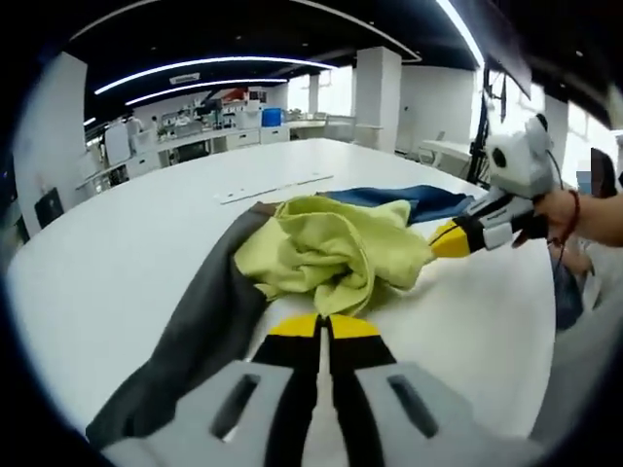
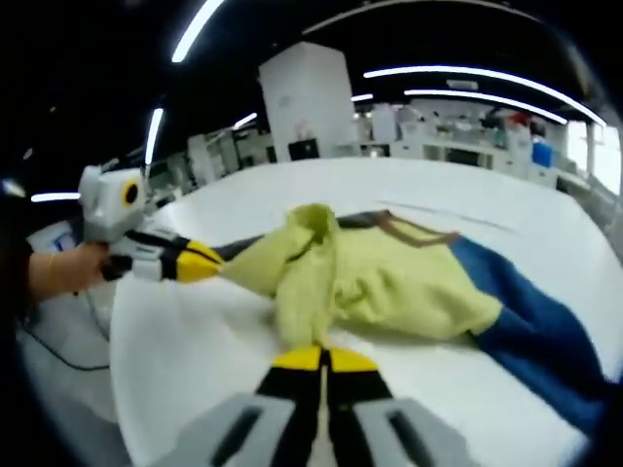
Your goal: Fold the garment on the visible template until the final outline fits inside the template.
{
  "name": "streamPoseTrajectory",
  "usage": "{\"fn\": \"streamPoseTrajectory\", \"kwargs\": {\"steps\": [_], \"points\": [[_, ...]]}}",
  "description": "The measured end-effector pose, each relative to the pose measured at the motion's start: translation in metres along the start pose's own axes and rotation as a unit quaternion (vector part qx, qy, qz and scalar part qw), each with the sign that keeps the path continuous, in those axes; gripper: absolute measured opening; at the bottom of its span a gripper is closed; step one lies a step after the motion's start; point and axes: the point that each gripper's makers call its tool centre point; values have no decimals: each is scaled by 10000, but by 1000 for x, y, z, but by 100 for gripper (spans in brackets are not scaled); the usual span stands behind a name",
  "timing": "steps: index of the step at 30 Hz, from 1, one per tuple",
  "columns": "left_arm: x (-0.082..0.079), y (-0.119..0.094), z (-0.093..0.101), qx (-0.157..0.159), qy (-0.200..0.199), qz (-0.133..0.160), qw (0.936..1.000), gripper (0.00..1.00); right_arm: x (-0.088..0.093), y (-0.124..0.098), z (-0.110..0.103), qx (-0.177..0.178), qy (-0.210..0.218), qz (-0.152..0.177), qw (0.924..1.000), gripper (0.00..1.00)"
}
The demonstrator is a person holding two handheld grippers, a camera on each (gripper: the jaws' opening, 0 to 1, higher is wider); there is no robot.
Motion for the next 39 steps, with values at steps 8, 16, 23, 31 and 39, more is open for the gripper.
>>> {"fn": "streamPoseTrajectory", "kwargs": {"steps": [8,16,23,31,39], "points": [[6,-20,3,-46,-198,41,9998,0,3,-28,10,207,-7,56,9998,0],[-2,-42,-4,-217,-231,136,9994,0,2,-43,28,446,39,84,9990,0],[-8,-62,-7,-344,-284,216,9988,0,-5,-62,46,711,215,99,9972,0],[-8,-85,9,-368,-19,10,9993,0,-10,-88,59,868,156,110,9960,0],[-6,-104,27,-338,89,-67,9994,0,-5,-111,53,856,112,16,9963,0]]}}
Point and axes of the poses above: the point that each gripper's makers call its tool centre point, and the gripper's own axes: y roughly forward along the fingers, z roughly to its right, x roughly out of its underside, and after that the axes turned 15 degrees about x, right-handed
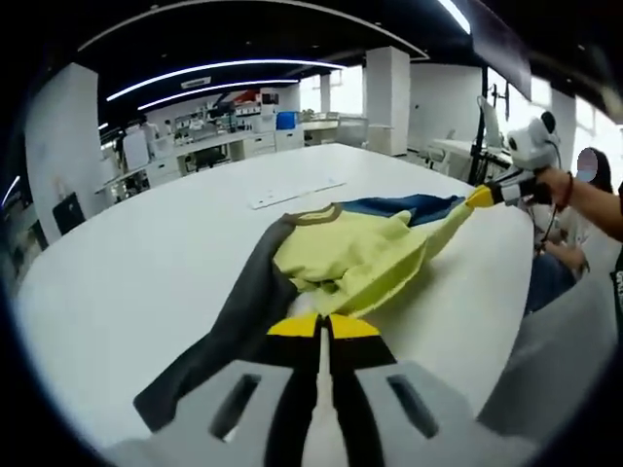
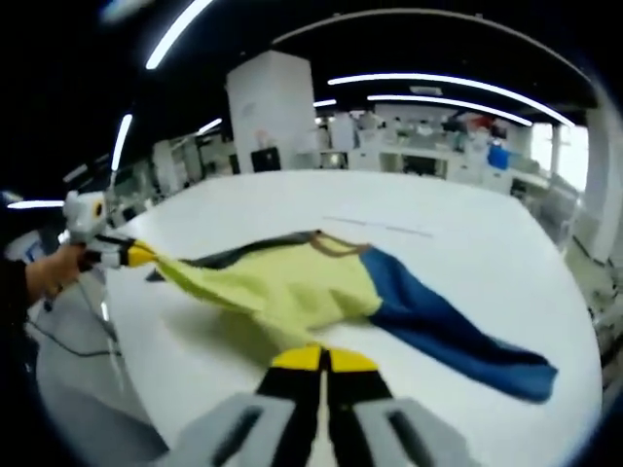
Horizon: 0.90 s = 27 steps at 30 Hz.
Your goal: Fold the garment on the visible template until the final outline fits inside the template.
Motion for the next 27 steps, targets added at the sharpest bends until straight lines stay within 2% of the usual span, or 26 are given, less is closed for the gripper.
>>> {"fn": "streamPoseTrajectory", "kwargs": {"steps": [7,12,15,19,27], "points": [[15,-12,22,65,-143,-113,9998,0,4,-20,3,98,-43,-73,9999,0],[27,-18,36,114,-387,-236,9989,0,10,-34,7,185,-77,-112,9997,0],[31,-20,43,152,-438,-252,9986,0,14,-42,7,206,-58,-127,9997,0],[40,-25,53,217,-400,-414,9981,0,22,-52,4,224,-54,-177,9996,0],[58,-37,47,210,-409,-619,9970,0,44,-67,7,390,-306,-362,9981,0]]}}
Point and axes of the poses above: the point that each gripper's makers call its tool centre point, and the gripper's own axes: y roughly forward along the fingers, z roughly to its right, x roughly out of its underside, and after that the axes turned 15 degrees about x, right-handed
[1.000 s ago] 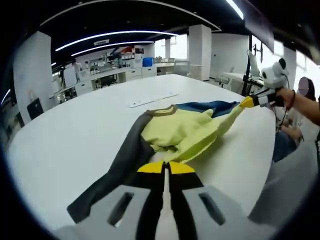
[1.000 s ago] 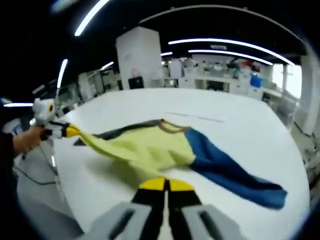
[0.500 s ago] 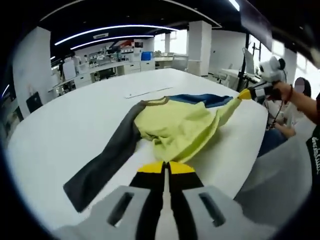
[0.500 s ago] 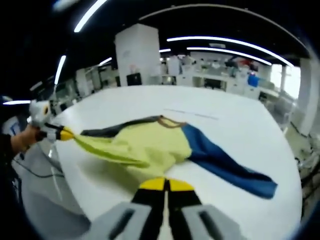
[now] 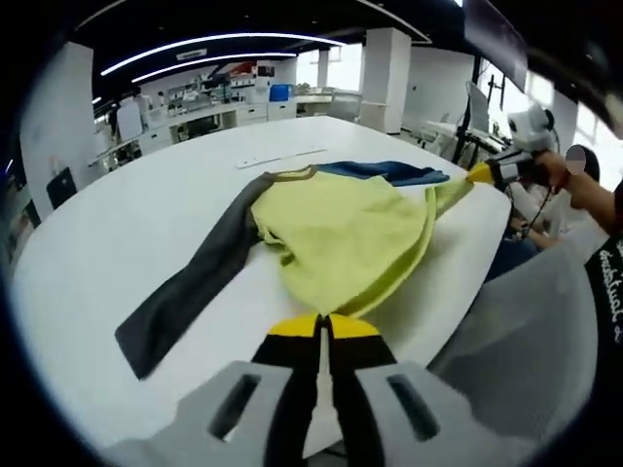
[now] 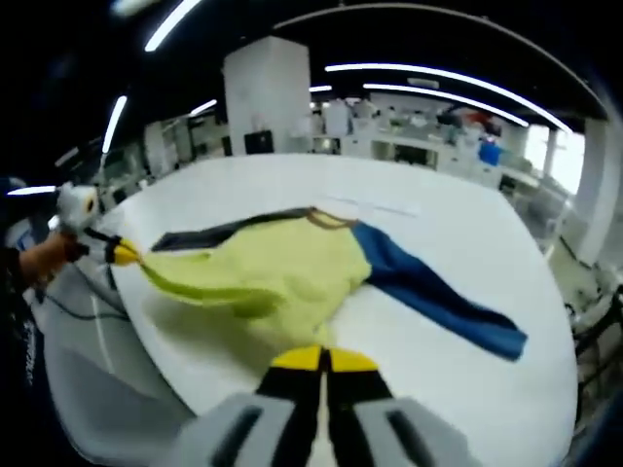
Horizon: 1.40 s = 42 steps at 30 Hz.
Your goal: Fold the garment on the visible template until the final outline fits inside the template.
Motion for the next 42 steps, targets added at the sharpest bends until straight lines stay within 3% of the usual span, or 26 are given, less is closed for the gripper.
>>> {"fn": "streamPoseTrajectory", "kwargs": {"steps": [8,12,16,22,31,42], "points": [[27,-4,-4,60,-8,-303,9995,0,22,-14,4,228,15,-167,9996,0],[46,-4,-3,76,30,-703,9975,0,38,-17,4,334,18,-304,9990,0],[52,3,12,129,127,-888,9959,0,56,-19,1,363,17,-503,9981,0],[63,8,18,29,182,-1309,9912,0,84,-20,-10,308,-83,-794,9963,0],[83,13,21,62,-440,-1421,9889,0,122,-6,-9,414,-174,-1149,9924,0],[90,15,20,-40,-119,-1629,9866,0,131,-2,-11,399,-71,-1244,9914,0]]}}
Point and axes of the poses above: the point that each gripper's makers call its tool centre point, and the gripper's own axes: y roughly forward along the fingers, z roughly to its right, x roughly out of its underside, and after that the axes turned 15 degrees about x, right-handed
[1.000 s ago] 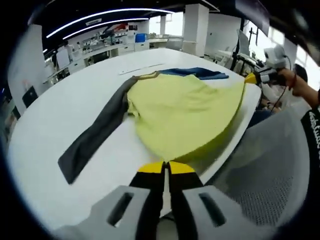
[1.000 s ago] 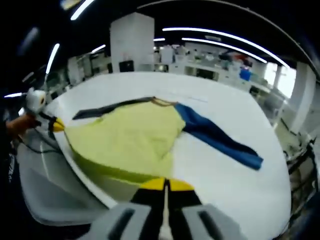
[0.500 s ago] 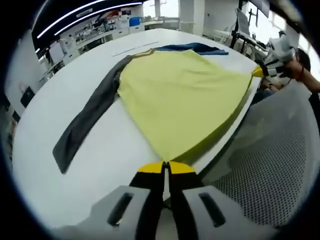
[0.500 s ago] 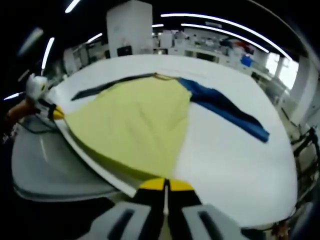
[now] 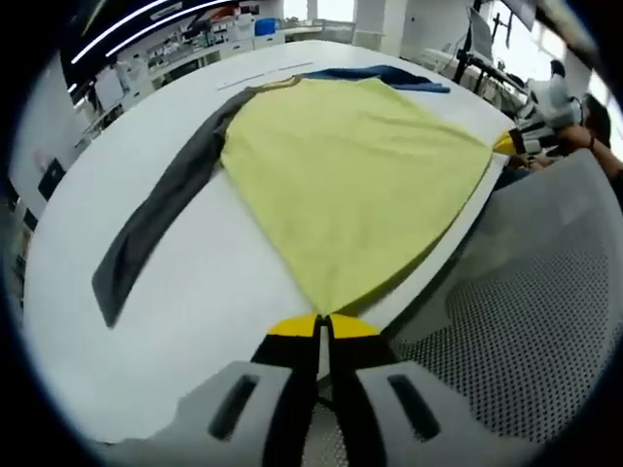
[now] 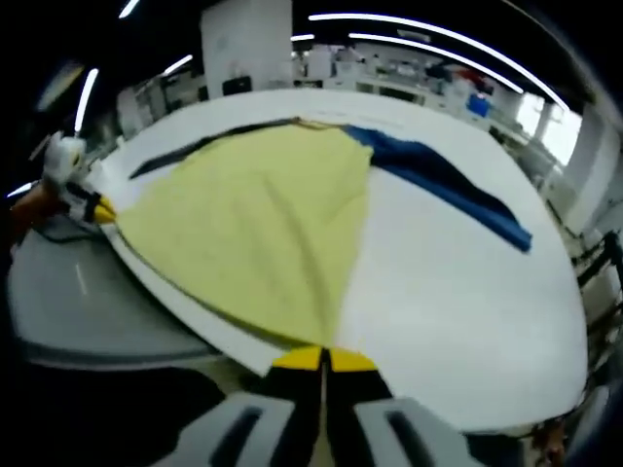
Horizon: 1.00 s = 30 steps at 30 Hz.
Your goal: Fold the garment on the visible template until the final outline fits inside the template.
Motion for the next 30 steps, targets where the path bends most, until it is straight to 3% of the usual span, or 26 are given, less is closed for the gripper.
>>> {"fn": "streamPoseTrajectory", "kwargs": {"steps": [5,8,11,14,18,24,30], "points": [[4,-2,-1,5,-179,-61,9998,2,0,1,2,-37,243,-35,9997,0],[4,-3,-3,-26,-234,-73,9997,12,-1,0,1,-118,470,-53,9988,0],[-2,-6,-6,-8,-438,251,9987,22,-7,-4,5,-97,750,-18,9971,0],[-17,-8,-4,37,-515,621,9967,36,-10,-4,10,-122,1279,-44,9917,16],[-29,-12,-5,-9,-446,825,9956,46,-17,-5,23,-73,1525,73,9882,39],[-40,-10,-4,28,-379,1086,9934,59,-28,-6,41,-24,1852,239,9824,53],[-51,-14,-9,-16,-414,1384,9895,77,-39,-1,62,42,2017,353,9788,61]]}}
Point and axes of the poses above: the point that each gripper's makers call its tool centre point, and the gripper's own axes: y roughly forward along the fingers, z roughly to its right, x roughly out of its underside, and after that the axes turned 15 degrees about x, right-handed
